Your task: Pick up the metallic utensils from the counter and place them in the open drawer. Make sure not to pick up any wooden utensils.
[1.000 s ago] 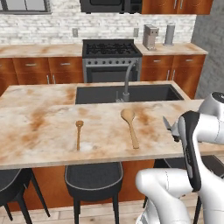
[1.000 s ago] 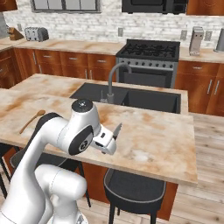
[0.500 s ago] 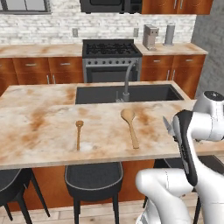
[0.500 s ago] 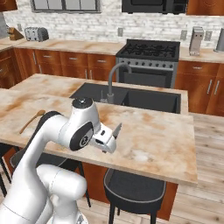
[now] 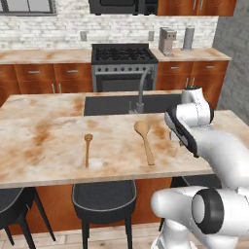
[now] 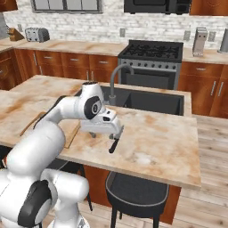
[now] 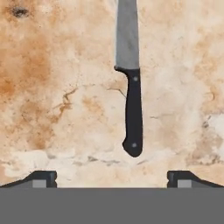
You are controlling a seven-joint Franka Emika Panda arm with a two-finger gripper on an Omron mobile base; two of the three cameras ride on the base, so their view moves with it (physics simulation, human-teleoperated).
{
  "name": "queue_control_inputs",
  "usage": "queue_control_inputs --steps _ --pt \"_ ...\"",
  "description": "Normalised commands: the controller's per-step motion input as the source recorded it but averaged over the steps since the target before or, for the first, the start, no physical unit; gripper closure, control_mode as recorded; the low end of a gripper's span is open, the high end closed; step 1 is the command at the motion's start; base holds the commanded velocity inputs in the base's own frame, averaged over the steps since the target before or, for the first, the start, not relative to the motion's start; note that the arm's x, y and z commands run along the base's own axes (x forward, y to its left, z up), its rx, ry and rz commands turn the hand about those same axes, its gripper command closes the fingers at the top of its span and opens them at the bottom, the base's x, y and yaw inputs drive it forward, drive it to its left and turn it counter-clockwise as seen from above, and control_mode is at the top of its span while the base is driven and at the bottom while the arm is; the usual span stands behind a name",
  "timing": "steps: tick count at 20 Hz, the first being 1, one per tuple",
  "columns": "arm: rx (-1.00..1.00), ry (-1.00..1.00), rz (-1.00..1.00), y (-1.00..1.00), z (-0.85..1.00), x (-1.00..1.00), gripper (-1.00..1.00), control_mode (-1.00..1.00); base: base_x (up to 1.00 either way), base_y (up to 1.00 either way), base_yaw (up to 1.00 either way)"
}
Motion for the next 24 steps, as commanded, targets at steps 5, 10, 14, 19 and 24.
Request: queue_control_inputs --steps 5,10,14,19,24 --pt "0.11 0.00 0.10 -0.26 -0.42 1.00 -1.00 -1.00 0.00 0.00 0.00" --pt "0.18 0.00 0.06 -0.41 -0.11 0.23 -1.00 -1.00 0.00 0.00 0.00" --pt "0.09 0.02 0.09 -0.31 0.00 -0.27 -1.00 -1.00 0.00 0.00 0.00" --pt "0.00 0.05 0.17 0.00 0.02 -0.53 -1.00 -1.00 0.00 0.00 0.00" --pt "0.00 0.00 0.11 0.05 0.00 -0.35 -1.00 -1.00 0.00 0.00 0.00"
